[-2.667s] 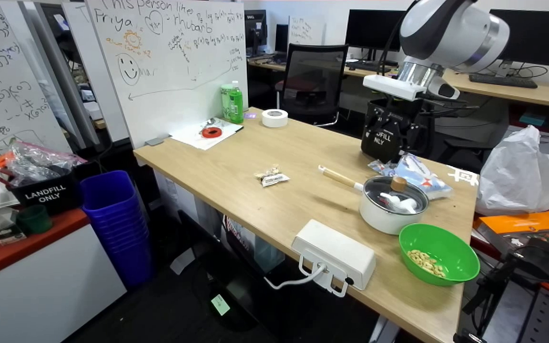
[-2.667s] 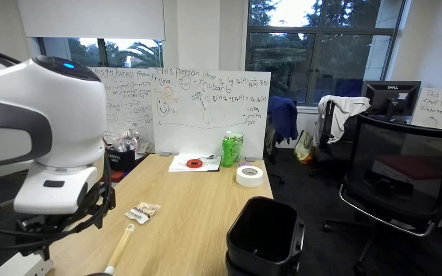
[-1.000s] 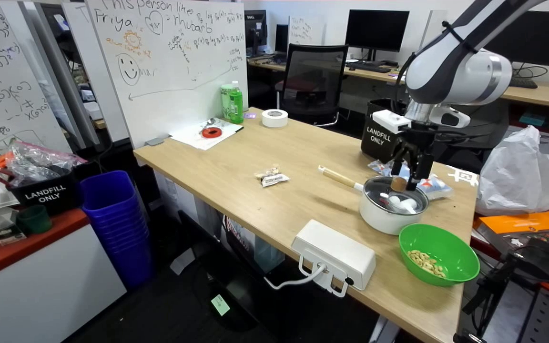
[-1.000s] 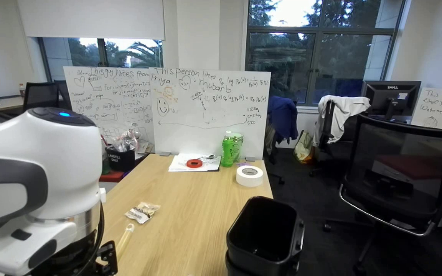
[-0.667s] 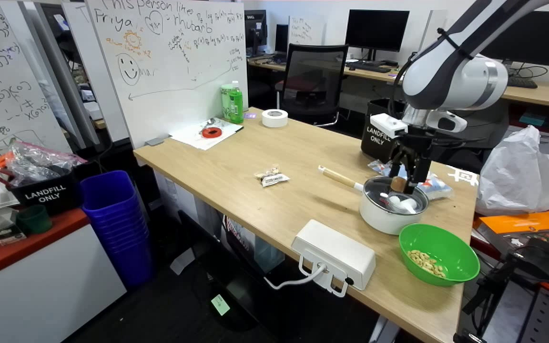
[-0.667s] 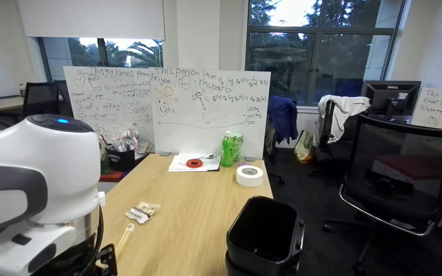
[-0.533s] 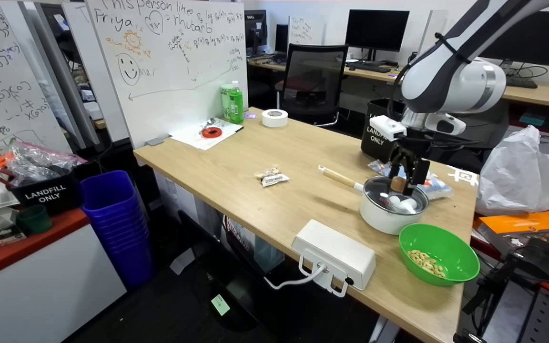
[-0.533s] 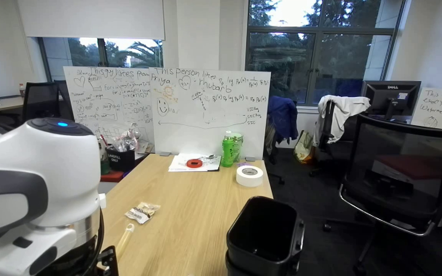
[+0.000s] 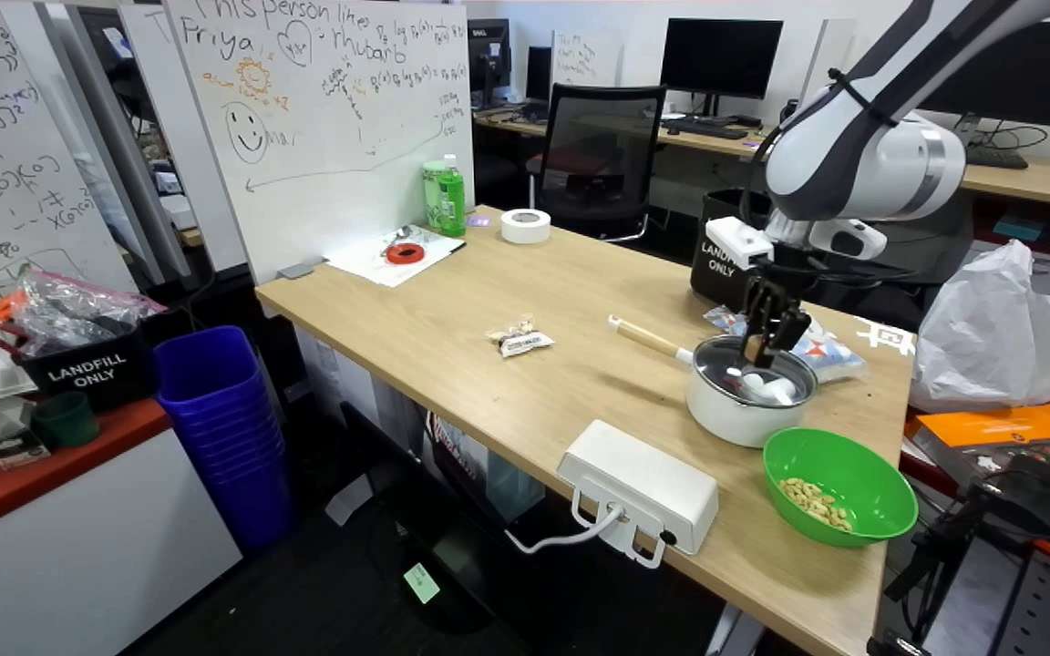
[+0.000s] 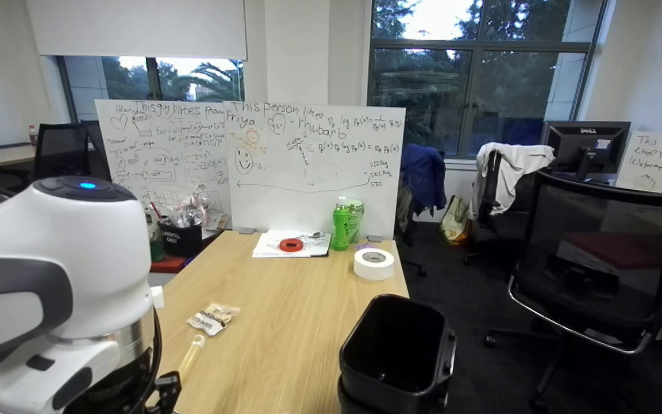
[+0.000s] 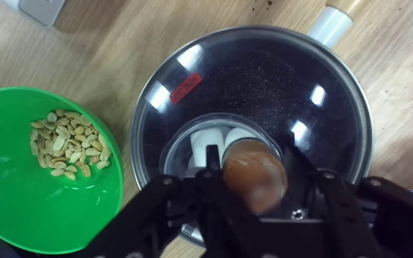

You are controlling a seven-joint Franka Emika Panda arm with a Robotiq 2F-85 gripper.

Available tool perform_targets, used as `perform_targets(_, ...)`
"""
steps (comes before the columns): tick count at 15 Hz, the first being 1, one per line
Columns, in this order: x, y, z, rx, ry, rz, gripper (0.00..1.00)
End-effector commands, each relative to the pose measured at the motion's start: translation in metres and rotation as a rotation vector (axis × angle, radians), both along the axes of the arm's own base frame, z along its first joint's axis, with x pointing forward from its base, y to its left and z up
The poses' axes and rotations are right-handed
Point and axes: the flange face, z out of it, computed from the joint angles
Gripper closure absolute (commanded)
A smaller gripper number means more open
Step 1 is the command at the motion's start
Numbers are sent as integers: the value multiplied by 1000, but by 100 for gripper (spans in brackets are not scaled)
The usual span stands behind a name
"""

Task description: Remove the lid from the pot and put it on the table

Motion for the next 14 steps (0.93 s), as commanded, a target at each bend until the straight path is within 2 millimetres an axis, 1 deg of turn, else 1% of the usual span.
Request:
perform_targets(1, 0, 1, -1, -14, -14, -5, 81)
perform_targets(2, -1, -1, -2, -17, -9, -3, 84)
perform_targets(6, -7, -3, 3, -6, 11, 3, 84)
perform_targets(11, -12, -6, 16, 14, 13, 18, 84)
perform_targets(14, -14, -4, 25, 25, 0, 26, 84)
